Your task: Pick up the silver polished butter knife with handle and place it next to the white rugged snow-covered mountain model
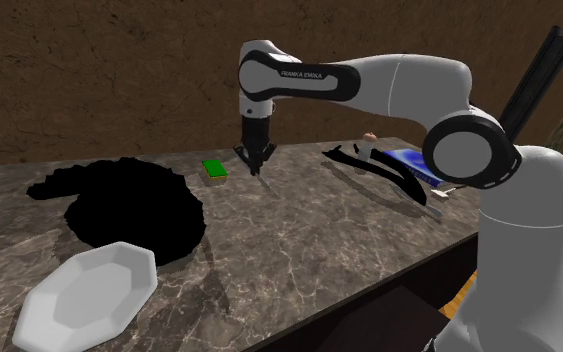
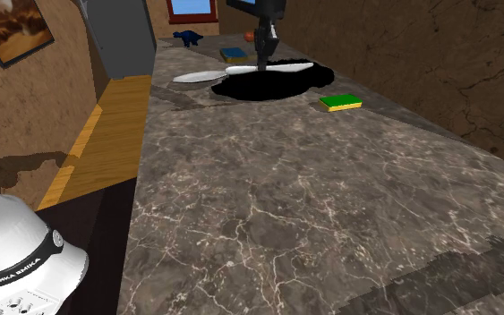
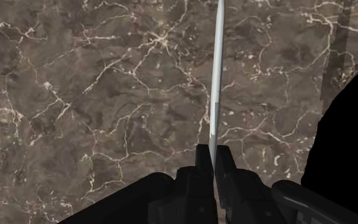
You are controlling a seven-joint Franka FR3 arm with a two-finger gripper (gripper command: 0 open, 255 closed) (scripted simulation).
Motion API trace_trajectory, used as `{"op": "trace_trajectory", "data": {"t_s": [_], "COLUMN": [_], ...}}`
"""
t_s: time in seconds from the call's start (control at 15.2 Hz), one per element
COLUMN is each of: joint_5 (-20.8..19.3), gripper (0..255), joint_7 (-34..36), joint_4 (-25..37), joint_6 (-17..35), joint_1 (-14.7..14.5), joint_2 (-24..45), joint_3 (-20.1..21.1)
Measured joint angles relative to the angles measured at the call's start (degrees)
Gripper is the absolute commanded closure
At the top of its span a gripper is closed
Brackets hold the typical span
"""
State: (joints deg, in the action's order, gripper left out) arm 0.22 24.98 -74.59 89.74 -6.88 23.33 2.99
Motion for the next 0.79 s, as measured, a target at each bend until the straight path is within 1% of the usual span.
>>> {"op": "trace_trajectory", "data": {"t_s": [0.79], "joint_5": [-0.02], "gripper": [255], "joint_7": [-0.10], "joint_4": [-8.42], "joint_6": [8.89], "joint_1": [0.04], "joint_2": [0.48], "joint_3": [-0.04]}}
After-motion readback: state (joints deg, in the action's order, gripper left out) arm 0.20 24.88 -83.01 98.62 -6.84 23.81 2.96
